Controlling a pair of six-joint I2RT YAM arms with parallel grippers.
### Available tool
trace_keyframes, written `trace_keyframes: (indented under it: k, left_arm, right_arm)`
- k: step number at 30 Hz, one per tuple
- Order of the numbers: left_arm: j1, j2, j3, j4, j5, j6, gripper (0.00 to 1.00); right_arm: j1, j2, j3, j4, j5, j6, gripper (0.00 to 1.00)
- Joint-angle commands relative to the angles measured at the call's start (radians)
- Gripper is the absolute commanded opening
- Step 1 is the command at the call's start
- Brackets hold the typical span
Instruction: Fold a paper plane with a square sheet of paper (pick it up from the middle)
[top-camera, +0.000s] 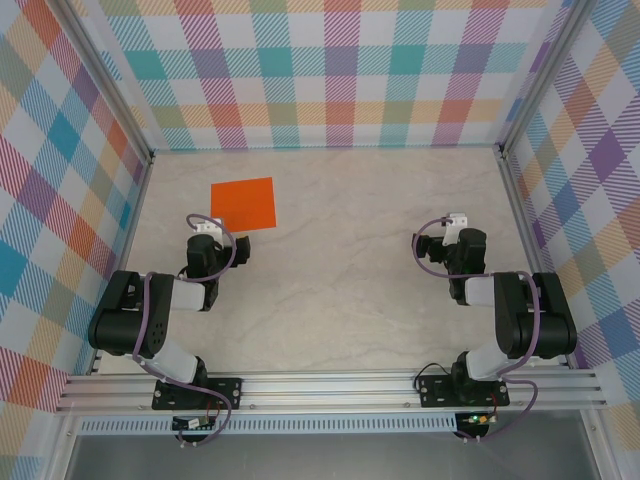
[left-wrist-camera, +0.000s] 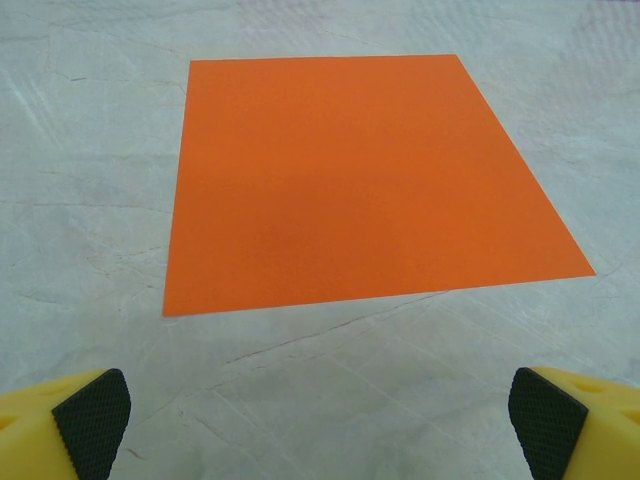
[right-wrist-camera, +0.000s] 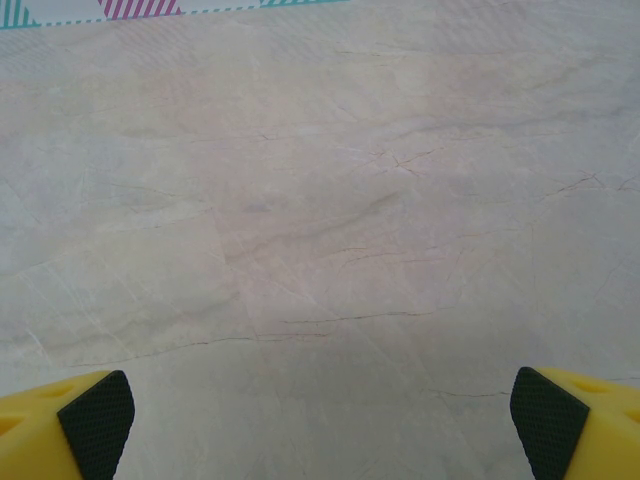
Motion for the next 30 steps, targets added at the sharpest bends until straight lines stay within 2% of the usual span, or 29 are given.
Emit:
trace_keyframes:
  k: [1,4,6,8,10,13,17,19,21,23,26,30]
  left_arm:
    - [0.02,-0.003,0.027,-0.008,0.02,0.0,1.0]
    - [0.019,-0.004,0.027,-0.007,0.019,0.0,1.0]
    - [0.018,-0.036,0.02,-0.019,0.031,0.005,1.0]
    - [0.017,-0.088,0.005,-0.032,0.055,0.015,1.0]
    - [0.018,-0.151,-0.004,-0.075,0.068,0.014,1.0]
    - [0.017,-0.258,-0.016,-0.189,0.065,-0.005,1.0]
    - [0.018,-0.43,-0.063,-0.273,0.029,-0.055,1.0]
    - [0.02,-0.514,-0.056,-0.357,-0.058,-0.156,1.0]
    - [0.021,-0.577,-0.054,-0.396,-0.043,-0.165,1.0]
    - [0.022,-0.639,-0.04,-0.461,-0.042,-0.176,1.0]
    - [0.023,-0.705,0.002,-0.576,-0.097,-0.245,1.0]
    - [0.023,-0.737,0.098,-0.737,-0.122,-0.32,1.0]
  right_arm:
    - [-0.007,-0.004,0.022,0.026,-0.019,0.012,1.0]
    - [-0.004,-0.007,0.017,0.033,-0.021,0.006,1.0]
    - [0.006,-0.044,0.03,-0.023,-0.049,-0.02,1.0]
    - [0.019,-0.121,0.069,-0.173,-0.026,-0.01,1.0]
    - [0.017,-0.169,0.156,-0.441,0.036,0.082,1.0]
    - [0.02,-0.238,0.114,-0.51,0.053,0.136,1.0]
    - [0.024,-0.36,0.15,-0.754,0.057,0.144,1.0]
    - [0.024,-0.398,0.202,-0.891,0.024,0.181,1.0]
    - [0.024,-0.422,0.249,-0.984,-0.049,0.215,1.0]
    - [0.023,-0.442,0.285,-1.044,-0.094,0.329,1.0]
    - [0.023,-0.448,0.327,-1.102,-0.146,0.436,1.0]
    - [0.023,-0.384,0.319,-1.073,-0.324,0.541,1.0]
